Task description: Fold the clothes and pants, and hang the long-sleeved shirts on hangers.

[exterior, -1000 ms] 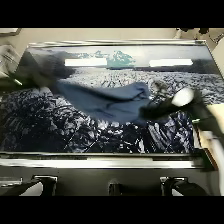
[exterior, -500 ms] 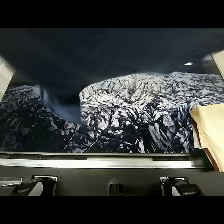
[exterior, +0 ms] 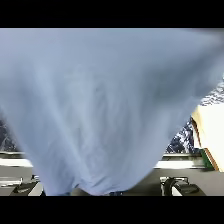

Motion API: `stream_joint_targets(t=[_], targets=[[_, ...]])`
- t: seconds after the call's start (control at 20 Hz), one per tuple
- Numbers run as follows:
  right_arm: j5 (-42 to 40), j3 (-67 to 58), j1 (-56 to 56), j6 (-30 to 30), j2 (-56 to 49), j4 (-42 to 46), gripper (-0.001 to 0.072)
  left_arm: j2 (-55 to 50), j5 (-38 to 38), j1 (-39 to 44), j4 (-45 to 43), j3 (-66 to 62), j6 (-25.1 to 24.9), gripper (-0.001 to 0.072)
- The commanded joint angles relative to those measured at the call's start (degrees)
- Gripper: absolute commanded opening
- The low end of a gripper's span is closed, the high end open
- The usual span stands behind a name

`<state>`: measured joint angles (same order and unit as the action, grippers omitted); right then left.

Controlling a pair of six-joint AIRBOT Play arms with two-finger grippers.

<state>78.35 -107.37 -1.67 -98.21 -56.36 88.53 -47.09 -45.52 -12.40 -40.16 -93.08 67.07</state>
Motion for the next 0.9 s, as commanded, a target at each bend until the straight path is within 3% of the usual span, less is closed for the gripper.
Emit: stream_joint_targets(t=[0.0,0.1,0.25,0.4,0.55,0.6,0.65,0.7,0.8,0.85], targets=[[2.3,8.4,0.0,-0.3,-13.2,0.0,0.0040,-6.5,0.7,0.2,-2.1,14.9,-0.2,0.0022],[-3.2,12.8,0.0,-3.5,-22.5,-2.7,0.0039,-13.4,2.9,1.0,-2.1,22.0,-0.2,0.0023],[-1.2,13.2,0.0,-10.7,-35.1,-12.6,0.0039,-24.4,0.3,2.3,-2.1,26.3,0.1,0.0023],[1.9,13.2,-1.2,-10.2,-42.7,-22.9,0.0040,-33.6,-9.3,3.8,-2.1,26.4,2.7,0.0023],[2.2,12.8,-1.5,-8.5,-43.4,-21.8,0.0050,-37.5,-17.2,4.5,-2.1,26.4,3.7,0.0025],[3.2,12.3,-0.4,-8.5,-42.8,-20.6,0.0183,-37.4,-18.7,3.6,-2.1,26.2,3.7,0.0117],[5.2,12.0,1.2,-7.1,-41.7,-19.8,0.0437,-37.2,-21.6,1.9,-2.1,25.4,3.7,0.0391],[9.5,12.0,3.5,-4.3,-40.3,-18.7,0.0559,-37.2,-25.7,-0.4,-2.2,24.3,4.1,0.0680],[18.3,12.3,7.8,-2.1,-37.9,-11.5,0.0557,-36.7,-33.5,-6.7,-5.4,22.7,7.0,0.0680],[21.3,13.7,9.2,-0.7,-36.5,-7.5,0.0556,-36.4,-36.1,-9.4,-9.1,22.8,9.1,0.0607]])
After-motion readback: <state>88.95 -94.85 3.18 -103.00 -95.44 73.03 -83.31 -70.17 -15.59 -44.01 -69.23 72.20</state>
